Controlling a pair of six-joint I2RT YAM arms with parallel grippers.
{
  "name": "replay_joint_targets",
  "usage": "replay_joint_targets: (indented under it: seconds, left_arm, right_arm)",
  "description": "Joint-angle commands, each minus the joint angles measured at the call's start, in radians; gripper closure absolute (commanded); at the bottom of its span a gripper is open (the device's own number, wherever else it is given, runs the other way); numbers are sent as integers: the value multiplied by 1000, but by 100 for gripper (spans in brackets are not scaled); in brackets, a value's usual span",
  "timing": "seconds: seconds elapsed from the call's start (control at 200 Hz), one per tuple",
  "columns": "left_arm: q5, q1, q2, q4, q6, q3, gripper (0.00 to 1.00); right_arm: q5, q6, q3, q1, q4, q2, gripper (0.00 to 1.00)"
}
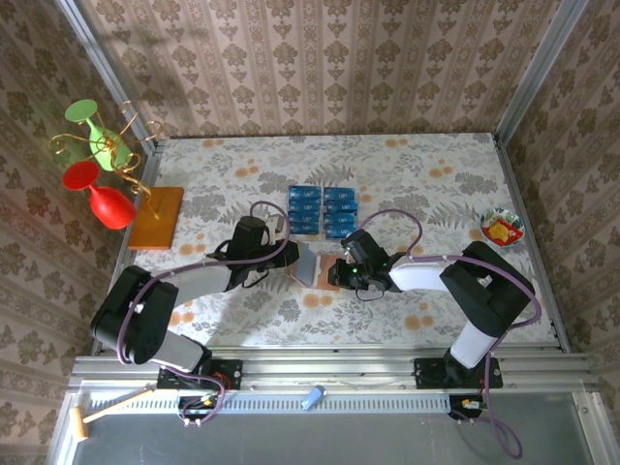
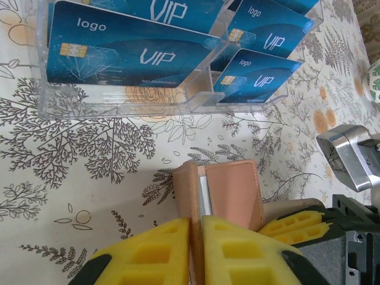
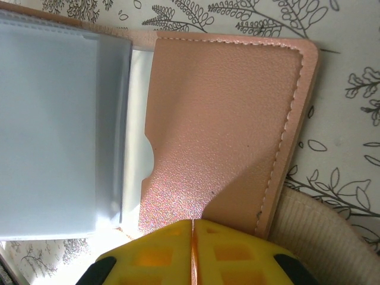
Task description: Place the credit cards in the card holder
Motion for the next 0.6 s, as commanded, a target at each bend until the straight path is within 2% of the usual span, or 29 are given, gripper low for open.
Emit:
replay_joint_targets:
  seconds: [0.0, 0.135, 0.595]
  left_arm:
    - [17, 8, -7, 21, -5, -14, 90]
    - [26, 8, -40, 13, -11, -21, 100]
    - [13, -3, -184, -33, -59, -85, 100]
  right_arm:
    - [34, -6, -17, 2, -20, 49, 87]
    - [-3, -19, 19, 3, -27, 77, 87]
    - [-39, -33, 154, 76, -61, 191, 89]
